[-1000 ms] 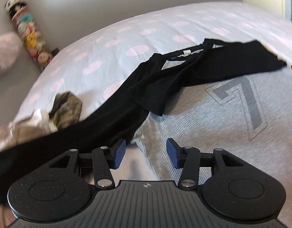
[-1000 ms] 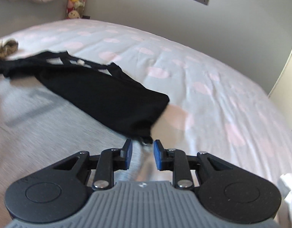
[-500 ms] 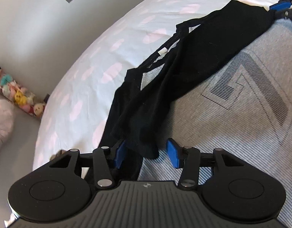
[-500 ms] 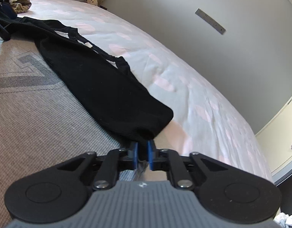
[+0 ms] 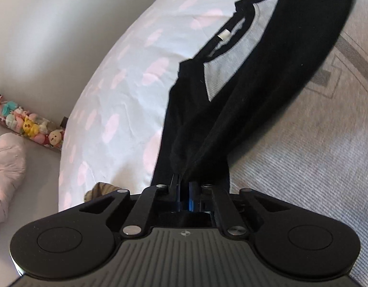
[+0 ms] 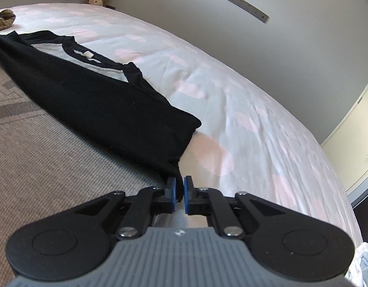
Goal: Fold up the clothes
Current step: 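Grasp the other black sleeve with both grippers and fold it across the shirt, then open both grippers and release the folded sleeve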
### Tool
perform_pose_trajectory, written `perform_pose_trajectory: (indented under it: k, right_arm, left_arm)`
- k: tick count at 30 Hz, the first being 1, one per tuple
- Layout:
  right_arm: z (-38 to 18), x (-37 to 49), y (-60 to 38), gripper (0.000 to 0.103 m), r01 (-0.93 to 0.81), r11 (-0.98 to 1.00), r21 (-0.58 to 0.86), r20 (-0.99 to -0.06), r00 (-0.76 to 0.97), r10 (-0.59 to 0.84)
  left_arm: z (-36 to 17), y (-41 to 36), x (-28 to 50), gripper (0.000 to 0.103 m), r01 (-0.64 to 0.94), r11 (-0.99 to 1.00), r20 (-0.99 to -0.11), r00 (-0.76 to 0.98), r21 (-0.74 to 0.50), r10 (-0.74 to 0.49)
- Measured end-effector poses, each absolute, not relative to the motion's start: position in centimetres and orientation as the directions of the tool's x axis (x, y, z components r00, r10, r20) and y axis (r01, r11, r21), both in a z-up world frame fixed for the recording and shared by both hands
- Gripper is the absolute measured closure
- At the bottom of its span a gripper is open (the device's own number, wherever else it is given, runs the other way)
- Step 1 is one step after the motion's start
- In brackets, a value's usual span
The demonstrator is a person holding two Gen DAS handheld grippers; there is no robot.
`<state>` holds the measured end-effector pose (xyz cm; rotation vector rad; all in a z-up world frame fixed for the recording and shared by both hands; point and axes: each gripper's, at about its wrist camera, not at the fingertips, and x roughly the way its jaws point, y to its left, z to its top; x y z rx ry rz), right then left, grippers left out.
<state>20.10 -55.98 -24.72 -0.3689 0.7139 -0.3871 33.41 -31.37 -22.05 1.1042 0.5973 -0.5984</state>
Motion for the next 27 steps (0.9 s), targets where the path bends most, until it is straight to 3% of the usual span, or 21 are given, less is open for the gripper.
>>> perform_pose_trajectory:
  k: [2,7,8,10,12,14,17,24,26,27]
  right_arm:
    - [-24.6,20.0,-56.2,0.095,0.217,0.872,-0.438,-0.562,0.691,-0.454]
    - [-24.1,19.5,-56.1,0.095,0.220,0.881,-0.420,-0.564,0.697,-0.443]
    - [-24.0,19.4,-56.1,0.095,0.221,0.882,-0.416,-0.564,0.698,-0.441]
    - [-23.9,19.2,-56.1,0.095,0.222,0.885,-0.409,-0.564,0.701,-0.437]
    - [-23.7,19.0,-56.0,0.094,0.223,0.888,-0.402,-0.564,0.703,-0.432]
    - [-23.5,18.8,-56.0,0.094,0.224,0.891,-0.395,-0.564,0.706,-0.428]
    - [-23.2,18.5,-55.9,0.080,0.226,0.895,-0.384,-0.564,0.710,-0.422]
    - [-22.0,17.9,-55.8,0.080,0.268,0.897,-0.352,-0.470,0.778,-0.417]
    - [-22.1,18.6,-55.7,0.080,0.270,0.896,-0.353,-0.444,0.794,-0.414]
    - [-22.2,18.9,-55.7,0.080,0.266,0.899,-0.347,-0.445,0.797,-0.407]
  left_arm:
    - [-22.2,-31.1,33.6,0.092,0.704,0.325,-0.709,0.694,0.631,-0.126]
    - [-20.7,-29.7,34.1,0.074,0.715,0.347,-0.728,0.675,0.607,-0.118]
    - [-20.0,-29.3,34.3,0.072,0.732,0.367,-0.744,0.654,0.574,-0.140]
    - [-18.4,-28.5,34.7,0.055,0.780,0.408,-0.781,0.586,0.474,-0.214]
    - [-17.0,-28.1,35.2,0.049,0.797,0.447,-0.794,0.550,0.407,-0.258]
    - [-15.9,-27.9,35.7,0.049,0.801,0.486,-0.797,0.527,0.350,-0.294]
    - [-15.2,-28.6,36.8,0.049,0.791,0.539,-0.798,0.510,0.289,-0.320]
    - [-16.7,-30.8,40.4,0.054,0.761,0.626,-0.822,0.460,0.171,-0.335]
    - [-17.6,-31.1,41.2,0.063,0.760,0.636,-0.836,0.431,0.134,-0.338]
    - [-18.0,-31.1,41.5,0.072,0.759,0.643,-0.844,0.411,0.107,-0.344]
